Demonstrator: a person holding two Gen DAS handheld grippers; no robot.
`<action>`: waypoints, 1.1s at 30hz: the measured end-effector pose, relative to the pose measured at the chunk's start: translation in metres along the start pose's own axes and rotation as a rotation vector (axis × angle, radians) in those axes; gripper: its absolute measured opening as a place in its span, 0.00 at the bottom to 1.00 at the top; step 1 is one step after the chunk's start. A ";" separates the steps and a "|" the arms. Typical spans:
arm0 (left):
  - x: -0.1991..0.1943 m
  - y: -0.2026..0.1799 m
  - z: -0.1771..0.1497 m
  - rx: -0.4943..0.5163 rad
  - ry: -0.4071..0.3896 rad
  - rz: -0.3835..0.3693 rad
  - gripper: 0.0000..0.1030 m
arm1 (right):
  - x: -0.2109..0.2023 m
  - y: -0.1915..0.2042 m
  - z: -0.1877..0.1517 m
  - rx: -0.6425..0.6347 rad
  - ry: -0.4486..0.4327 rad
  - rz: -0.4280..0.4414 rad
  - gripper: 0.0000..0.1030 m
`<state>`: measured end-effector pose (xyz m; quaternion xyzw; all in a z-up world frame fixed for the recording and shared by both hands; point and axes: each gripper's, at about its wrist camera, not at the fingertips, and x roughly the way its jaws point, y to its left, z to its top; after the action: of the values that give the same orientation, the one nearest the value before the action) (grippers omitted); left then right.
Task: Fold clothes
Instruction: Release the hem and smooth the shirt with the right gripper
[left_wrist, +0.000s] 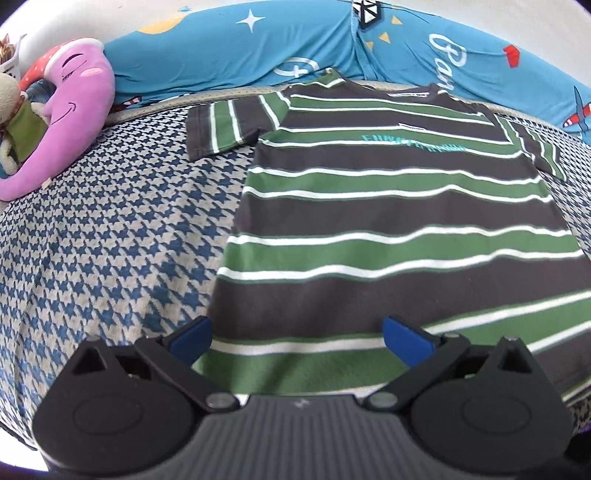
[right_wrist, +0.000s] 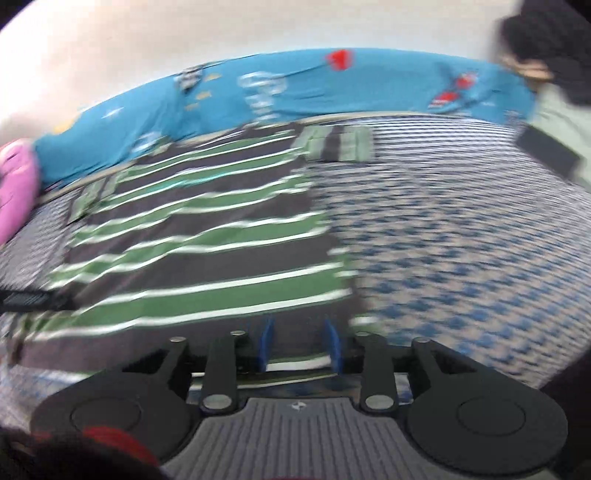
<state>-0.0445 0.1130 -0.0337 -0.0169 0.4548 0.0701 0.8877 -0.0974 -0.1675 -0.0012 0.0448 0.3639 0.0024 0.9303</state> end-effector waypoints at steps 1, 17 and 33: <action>0.000 -0.001 -0.001 0.001 0.000 -0.003 1.00 | 0.000 -0.005 -0.001 0.019 -0.001 -0.014 0.34; 0.000 0.000 -0.004 -0.031 0.006 0.013 1.00 | 0.018 -0.022 -0.007 0.080 0.015 -0.031 0.33; 0.002 0.014 -0.006 -0.106 0.017 0.059 1.00 | 0.010 -0.021 -0.009 0.047 0.049 -0.127 0.06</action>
<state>-0.0501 0.1264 -0.0387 -0.0511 0.4581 0.1200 0.8793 -0.0970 -0.1877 -0.0168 0.0435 0.3886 -0.0642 0.9181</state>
